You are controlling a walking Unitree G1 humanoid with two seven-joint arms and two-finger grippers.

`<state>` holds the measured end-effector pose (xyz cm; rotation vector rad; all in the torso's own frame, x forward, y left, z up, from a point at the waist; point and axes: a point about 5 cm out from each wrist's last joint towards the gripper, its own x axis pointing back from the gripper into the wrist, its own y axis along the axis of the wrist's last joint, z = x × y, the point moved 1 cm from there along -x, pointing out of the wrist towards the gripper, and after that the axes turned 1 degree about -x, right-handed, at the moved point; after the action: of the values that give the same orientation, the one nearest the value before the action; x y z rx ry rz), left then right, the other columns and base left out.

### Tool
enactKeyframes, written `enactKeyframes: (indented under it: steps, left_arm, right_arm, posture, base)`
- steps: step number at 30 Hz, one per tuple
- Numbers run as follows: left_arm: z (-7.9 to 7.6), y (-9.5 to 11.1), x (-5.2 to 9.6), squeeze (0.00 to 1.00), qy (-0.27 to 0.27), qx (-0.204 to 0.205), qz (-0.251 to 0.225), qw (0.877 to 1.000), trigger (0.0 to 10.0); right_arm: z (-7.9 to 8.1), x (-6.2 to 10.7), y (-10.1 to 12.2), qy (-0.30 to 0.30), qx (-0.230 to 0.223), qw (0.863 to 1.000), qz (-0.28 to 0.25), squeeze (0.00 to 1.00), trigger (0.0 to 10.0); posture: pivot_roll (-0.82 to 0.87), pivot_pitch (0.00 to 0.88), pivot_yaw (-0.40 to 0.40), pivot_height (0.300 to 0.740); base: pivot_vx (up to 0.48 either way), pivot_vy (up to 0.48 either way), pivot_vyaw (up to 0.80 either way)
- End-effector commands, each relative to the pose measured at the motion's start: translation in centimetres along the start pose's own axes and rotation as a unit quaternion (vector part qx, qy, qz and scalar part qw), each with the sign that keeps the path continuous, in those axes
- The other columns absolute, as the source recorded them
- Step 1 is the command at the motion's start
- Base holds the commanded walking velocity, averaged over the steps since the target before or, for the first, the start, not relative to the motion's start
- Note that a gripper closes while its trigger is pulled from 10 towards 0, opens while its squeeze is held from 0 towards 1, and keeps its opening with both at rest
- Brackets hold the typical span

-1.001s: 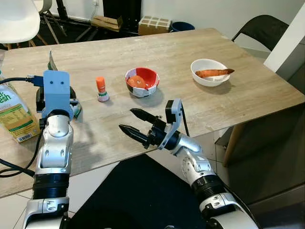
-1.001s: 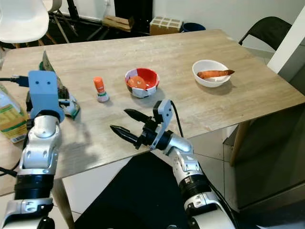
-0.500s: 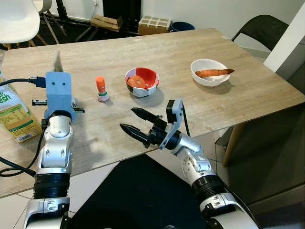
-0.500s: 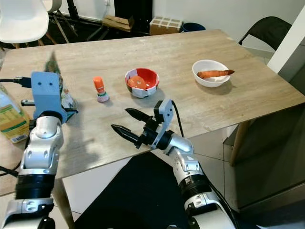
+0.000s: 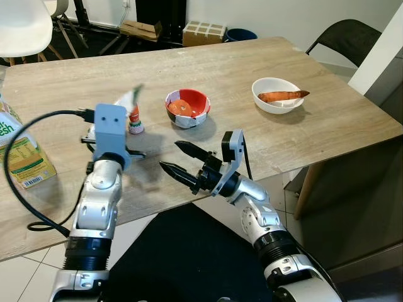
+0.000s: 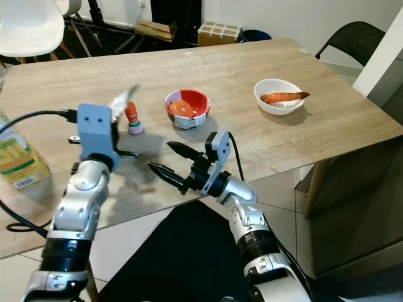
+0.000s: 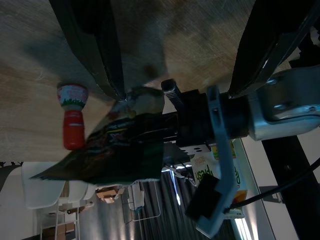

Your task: Restocking fridge

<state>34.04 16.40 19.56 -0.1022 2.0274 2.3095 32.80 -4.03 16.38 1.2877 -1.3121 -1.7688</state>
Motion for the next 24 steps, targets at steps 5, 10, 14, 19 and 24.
enactKeyframes:
  steps: [5,10,14,19,24]
  left_arm:
    - [-2.2,1.9,1.3,0.0,-0.08,0.049,-0.072,0.993,0.0]
    - [-3.0,3.6,2.5,0.0,-0.131,0.088,-0.135,0.978,0.0]
    - [-3.6,5.2,4.2,0.0,-0.191,0.136,-0.187,0.954,0.0]
    - [-3.5,5.6,4.9,0.0,-0.209,0.143,-0.2,0.946,0.0]
    - [-1.9,4.2,5.7,0.0,-0.218,0.12,-0.177,0.952,0.0]
  right_arm:
    - [0.0,0.5,-0.5,-0.006,-0.004,1.0,0.002,0.0,10.0]
    - [0.0,0.5,-0.4,-0.005,-0.003,1.0,0.002,0.0,10.0]
    - [0.0,0.5,-0.4,-0.005,-0.003,1.0,0.002,0.0,10.0]
    - [0.0,0.5,-0.4,-0.005,-0.004,1.0,0.002,0.0,10.0]
    - [0.1,0.6,-0.6,-0.006,-0.008,1.0,0.005,0.0,10.0]
  posture:
    - [-0.03,0.109,-0.041,0.74]
    - [-0.03,0.112,-0.045,0.74]
    - [-0.03,0.118,-0.046,0.74]
    - [-0.03,0.122,-0.047,0.74]
    - [-0.02,0.129,-0.053,0.74]
  base:
    - [0.0,0.0,0.0]
    - [0.0,0.0,0.0]
    - [0.0,0.0,0.0]
    - [0.0,0.0,0.0]
    - [0.0,0.0,0.0]
